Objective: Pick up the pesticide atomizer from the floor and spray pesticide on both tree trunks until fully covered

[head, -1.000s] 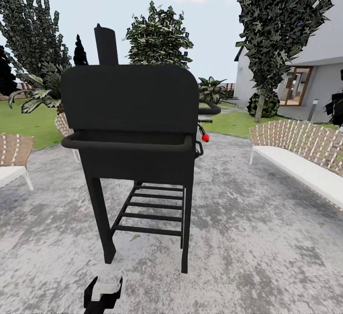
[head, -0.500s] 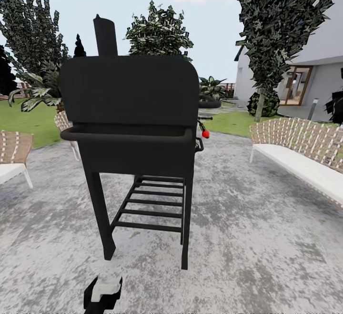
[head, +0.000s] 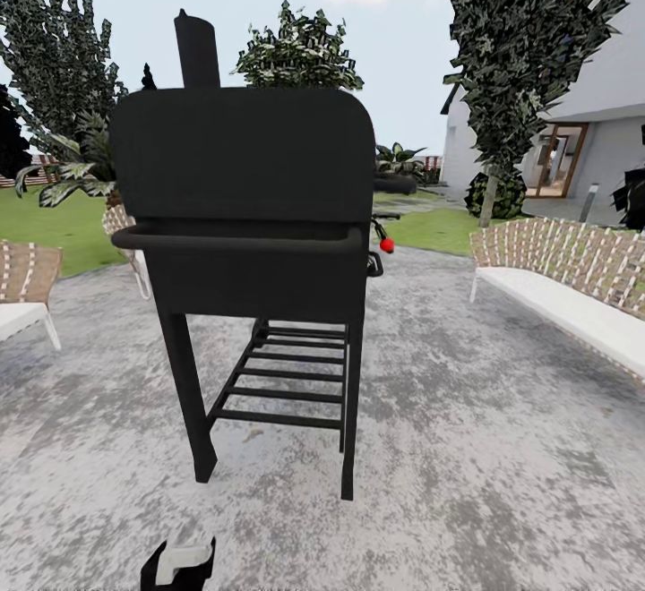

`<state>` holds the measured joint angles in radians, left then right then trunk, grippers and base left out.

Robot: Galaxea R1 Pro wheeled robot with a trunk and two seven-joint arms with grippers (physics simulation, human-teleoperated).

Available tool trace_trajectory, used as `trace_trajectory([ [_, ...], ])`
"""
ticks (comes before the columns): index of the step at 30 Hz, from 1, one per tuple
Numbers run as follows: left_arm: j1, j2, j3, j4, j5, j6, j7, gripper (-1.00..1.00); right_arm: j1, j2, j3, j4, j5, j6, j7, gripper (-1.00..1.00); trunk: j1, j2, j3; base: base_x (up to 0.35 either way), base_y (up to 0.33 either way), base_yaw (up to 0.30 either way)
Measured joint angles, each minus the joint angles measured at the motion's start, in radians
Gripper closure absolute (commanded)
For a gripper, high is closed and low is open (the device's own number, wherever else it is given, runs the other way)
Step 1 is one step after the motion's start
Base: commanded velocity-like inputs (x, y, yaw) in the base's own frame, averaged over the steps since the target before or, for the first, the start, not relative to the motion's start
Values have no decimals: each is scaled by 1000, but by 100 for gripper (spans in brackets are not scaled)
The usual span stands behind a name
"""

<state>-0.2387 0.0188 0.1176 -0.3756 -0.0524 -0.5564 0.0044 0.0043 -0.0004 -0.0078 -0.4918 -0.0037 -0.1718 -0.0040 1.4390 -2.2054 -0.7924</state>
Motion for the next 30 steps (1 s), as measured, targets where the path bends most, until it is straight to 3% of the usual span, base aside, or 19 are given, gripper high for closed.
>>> trace_trajectory([
  [12,0,2,4,1,0,0,0,-100,0,0,1,2,1,0,0,-100,46,-84,-38,0,0,0],
  [21,1,2,4,1,0,0,0,-100,0,0,1,1,3,0,0,-100,46,-84,-38,0,0,0],
  [25,1,2,4,1,0,0,0,-100,0,-1,1,1,4,0,0,-100,61,-112,-50,0,0,0],
  [30,1,2,4,1,0,0,0,-100,0,-2,1,1,1,0,0,-100,61,-112,-50,0,0,0],
])
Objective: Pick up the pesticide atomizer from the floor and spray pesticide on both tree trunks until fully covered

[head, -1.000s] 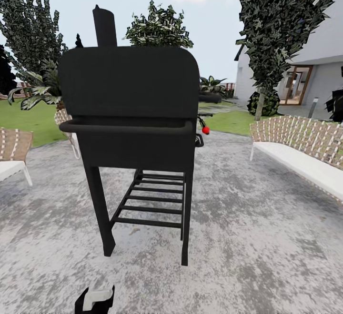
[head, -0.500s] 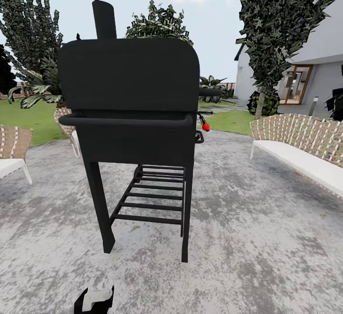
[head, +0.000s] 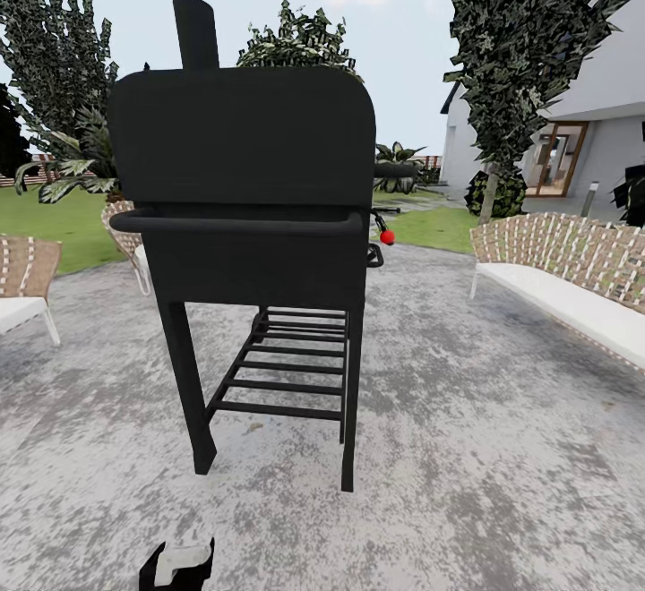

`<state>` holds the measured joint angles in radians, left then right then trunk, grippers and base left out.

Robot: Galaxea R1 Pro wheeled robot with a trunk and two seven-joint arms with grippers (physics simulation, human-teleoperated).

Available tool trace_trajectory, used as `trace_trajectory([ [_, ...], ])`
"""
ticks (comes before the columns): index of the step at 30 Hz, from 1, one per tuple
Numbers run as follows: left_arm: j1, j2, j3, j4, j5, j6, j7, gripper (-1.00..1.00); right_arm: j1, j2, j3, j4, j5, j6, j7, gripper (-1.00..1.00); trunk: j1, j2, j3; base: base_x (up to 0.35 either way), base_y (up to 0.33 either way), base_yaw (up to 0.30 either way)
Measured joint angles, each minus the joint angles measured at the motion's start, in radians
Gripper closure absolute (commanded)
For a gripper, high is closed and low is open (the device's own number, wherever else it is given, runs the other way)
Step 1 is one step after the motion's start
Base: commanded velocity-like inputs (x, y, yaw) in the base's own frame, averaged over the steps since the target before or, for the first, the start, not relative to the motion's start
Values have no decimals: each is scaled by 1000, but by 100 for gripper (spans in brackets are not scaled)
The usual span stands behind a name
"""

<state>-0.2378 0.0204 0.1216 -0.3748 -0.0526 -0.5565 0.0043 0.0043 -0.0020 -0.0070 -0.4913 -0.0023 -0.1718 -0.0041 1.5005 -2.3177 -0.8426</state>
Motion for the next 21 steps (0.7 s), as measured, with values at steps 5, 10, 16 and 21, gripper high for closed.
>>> trace_trajectory([
  [5,0,0,0,0,0,0,1,-100,0,1,0,0,0,0,0,-100,8,-14,-6,0,0,0],
  [10,1,0,0,0,0,0,1,-100,0,2,0,1,3,0,0,-100,27,-49,-22,0,0,0],
  [16,1,0,1,0,0,0,1,-100,0,2,0,3,4,0,0,-100,27,-49,-22,0,0,0],
  [21,1,0,1,0,0,1,0,-100,0,2,0,3,5,0,0,-100,27,-49,-22,0,0,0],
])
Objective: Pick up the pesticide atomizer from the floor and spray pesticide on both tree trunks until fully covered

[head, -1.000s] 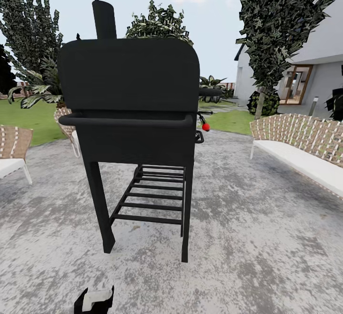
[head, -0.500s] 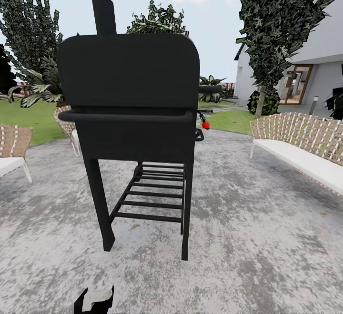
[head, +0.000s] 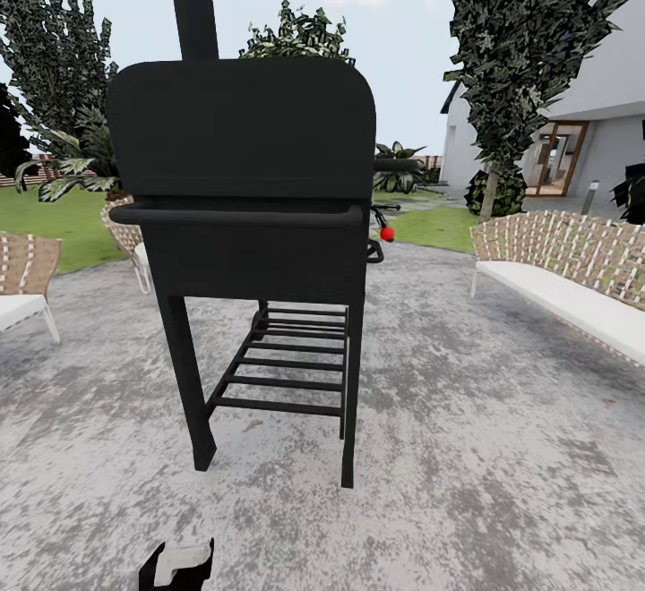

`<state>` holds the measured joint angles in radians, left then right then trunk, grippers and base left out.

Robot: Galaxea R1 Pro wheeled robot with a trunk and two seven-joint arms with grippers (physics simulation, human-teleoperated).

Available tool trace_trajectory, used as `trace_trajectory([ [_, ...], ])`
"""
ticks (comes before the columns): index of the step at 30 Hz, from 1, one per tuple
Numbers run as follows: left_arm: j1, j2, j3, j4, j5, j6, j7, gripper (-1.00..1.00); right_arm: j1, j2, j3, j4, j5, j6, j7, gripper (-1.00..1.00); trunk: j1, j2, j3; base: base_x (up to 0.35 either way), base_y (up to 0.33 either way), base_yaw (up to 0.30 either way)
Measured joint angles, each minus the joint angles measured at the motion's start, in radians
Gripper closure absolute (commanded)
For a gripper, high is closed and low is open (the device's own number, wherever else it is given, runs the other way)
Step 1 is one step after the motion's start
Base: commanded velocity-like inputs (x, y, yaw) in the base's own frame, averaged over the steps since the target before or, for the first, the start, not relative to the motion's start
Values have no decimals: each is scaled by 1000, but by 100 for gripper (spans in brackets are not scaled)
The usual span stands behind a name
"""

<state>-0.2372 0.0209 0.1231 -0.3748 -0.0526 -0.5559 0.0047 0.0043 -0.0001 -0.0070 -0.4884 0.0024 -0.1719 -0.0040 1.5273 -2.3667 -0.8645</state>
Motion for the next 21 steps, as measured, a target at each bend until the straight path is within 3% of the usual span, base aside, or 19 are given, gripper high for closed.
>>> trace_trajectory([
  [21,0,0,-1,0,0,0,1,-100,0,-2,0,0,0,0,0,-100,8,-14,-6,0,0,0],
])
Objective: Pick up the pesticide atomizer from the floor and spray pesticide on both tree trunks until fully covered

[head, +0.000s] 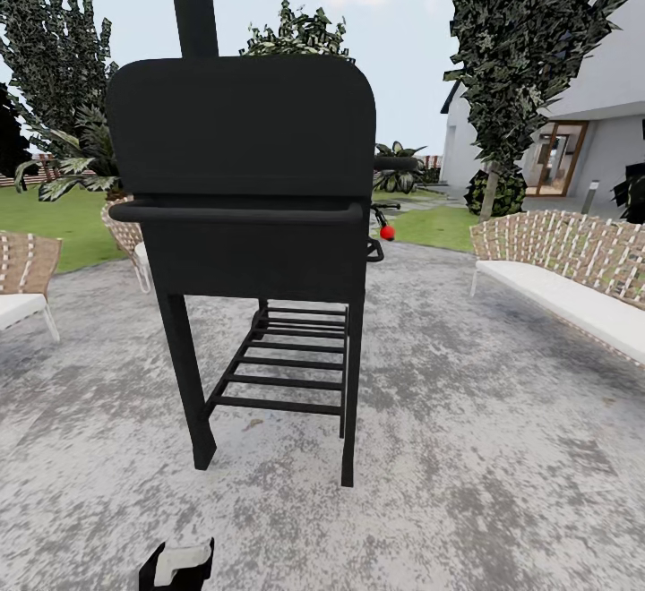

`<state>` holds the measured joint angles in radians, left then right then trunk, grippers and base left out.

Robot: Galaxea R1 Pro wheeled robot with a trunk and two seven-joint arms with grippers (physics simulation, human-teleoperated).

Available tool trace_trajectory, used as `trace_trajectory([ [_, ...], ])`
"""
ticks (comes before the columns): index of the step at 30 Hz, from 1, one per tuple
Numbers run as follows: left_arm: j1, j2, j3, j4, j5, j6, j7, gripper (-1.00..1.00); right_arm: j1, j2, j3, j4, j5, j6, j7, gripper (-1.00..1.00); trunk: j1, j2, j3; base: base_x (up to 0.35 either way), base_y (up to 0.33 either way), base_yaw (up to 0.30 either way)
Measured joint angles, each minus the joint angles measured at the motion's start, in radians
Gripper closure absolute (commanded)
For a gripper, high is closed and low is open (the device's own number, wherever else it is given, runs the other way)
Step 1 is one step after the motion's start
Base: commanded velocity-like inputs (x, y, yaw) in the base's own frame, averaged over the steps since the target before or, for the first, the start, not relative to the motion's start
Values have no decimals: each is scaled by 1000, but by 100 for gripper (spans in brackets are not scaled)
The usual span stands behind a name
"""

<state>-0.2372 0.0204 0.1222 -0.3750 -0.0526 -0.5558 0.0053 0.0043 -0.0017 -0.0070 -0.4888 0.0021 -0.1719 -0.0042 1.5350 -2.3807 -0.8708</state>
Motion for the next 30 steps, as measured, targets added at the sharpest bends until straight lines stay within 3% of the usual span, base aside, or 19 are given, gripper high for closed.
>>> trace_trajectory([
  [21,0,0,1,0,-1,2,0,-100,0,0,0,-2,-5,0,0,-100,0,0,0,0,-3,0],
  [30,0,0,1,0,-1,2,0,-100,0,0,0,-2,-3,0,0,-100,0,0,0,0,-250,0],
])
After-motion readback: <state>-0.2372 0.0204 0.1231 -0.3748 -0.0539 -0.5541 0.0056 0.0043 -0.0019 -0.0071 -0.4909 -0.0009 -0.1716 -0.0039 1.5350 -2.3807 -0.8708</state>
